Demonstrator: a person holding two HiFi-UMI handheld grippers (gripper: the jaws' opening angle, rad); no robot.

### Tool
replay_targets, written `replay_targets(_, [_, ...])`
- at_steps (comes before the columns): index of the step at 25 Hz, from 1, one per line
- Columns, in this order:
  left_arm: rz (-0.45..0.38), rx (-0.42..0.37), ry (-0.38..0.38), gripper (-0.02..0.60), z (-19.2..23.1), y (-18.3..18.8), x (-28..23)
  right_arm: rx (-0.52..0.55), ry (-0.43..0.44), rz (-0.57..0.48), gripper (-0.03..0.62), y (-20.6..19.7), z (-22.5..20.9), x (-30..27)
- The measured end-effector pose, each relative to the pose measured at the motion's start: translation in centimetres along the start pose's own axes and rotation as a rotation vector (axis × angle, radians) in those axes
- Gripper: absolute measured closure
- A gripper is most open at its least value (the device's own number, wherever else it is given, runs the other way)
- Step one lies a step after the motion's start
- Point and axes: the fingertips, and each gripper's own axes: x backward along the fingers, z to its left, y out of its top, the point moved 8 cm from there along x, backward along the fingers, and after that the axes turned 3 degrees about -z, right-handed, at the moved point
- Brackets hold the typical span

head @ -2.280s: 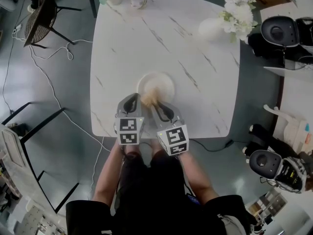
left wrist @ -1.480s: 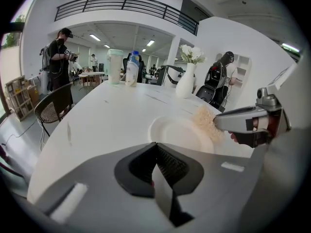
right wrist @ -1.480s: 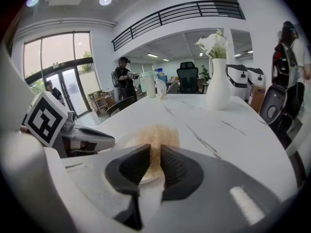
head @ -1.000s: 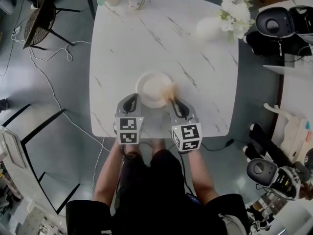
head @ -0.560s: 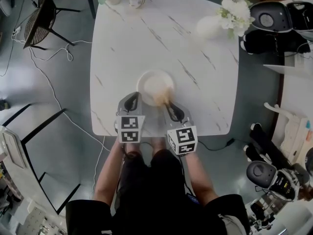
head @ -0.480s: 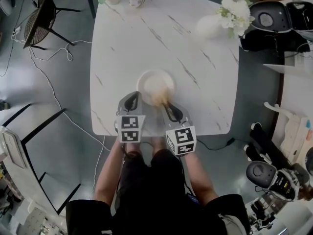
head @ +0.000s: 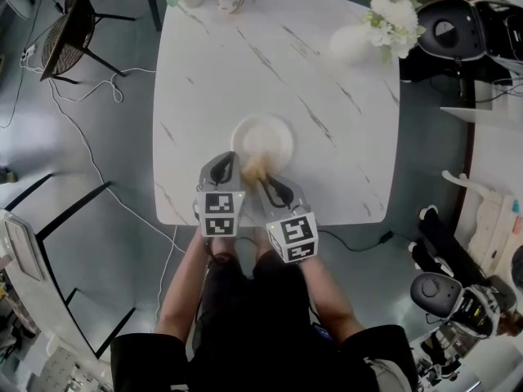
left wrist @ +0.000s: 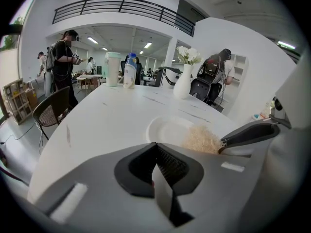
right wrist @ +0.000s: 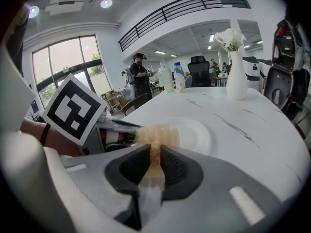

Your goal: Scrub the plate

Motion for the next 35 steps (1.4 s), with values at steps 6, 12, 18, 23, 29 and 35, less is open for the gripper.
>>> replay_targets(6, [-0.001, -0.003, -0.001, 0.574, 0.1, -0.1, 0.0, 0.006, -0.007, -0.005, 0.525, 0.2, -0.1, 0.1])
replay_targets(12, [0.026, 0.035, -0.007, 0.574, 0.5, -0.3, 0.0, 0.020, -0.026, -0.023, 0.525, 1.2, -0.5, 1.0])
replay_targets(18, [0.015, 0.037, 0.011, 0.574, 0.9, 0.9, 2.0, 0.036, -0.063, -0.070, 0.525, 3.7, -1.3, 2.9])
replay_targets(23, [-0.064, 0.025, 0.013, 0.574, 1.0, 4.1, 4.9, 0.053, -0.110, -0.129, 0.525, 6.5, -2.4, 5.1])
replay_targets(29, [-0.192, -0.003, -0.011, 0.574, 0.4, 9.3, 9.4, 0.095, -0.162, -0.241, 0.525, 10.9, -2.3, 9.2])
replay_targets(35, [-0.328, -0.038, -0.055, 0.574, -0.6, 14.8, 12.8, 0.124, -0.220, -0.365, 0.525, 15.2, -2.0, 12.7])
